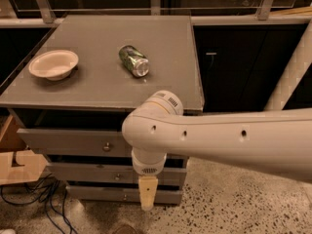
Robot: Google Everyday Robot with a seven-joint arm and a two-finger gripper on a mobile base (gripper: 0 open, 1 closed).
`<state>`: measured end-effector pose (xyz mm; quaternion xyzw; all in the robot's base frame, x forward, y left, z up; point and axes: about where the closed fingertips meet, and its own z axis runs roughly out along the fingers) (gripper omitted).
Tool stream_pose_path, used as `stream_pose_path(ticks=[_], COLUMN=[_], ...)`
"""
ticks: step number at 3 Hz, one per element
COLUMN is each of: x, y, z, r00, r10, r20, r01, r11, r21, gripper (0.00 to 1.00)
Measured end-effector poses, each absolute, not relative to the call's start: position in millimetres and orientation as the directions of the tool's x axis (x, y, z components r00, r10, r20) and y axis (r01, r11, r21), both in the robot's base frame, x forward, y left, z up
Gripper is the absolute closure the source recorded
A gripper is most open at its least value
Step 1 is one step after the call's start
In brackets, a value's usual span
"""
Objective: Open top drawer
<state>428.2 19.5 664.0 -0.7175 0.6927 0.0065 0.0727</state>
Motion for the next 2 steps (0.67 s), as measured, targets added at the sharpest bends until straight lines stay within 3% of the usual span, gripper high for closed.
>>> stream_pose_path(ticks=[2], x=[459.8], y=[17.2], z=[678.7], r00=[-0.017], r10=[-0.982], r20=[-0.186], r01=[-0.989], r11=[0.044], r21=[-0.141], gripper=[0.0])
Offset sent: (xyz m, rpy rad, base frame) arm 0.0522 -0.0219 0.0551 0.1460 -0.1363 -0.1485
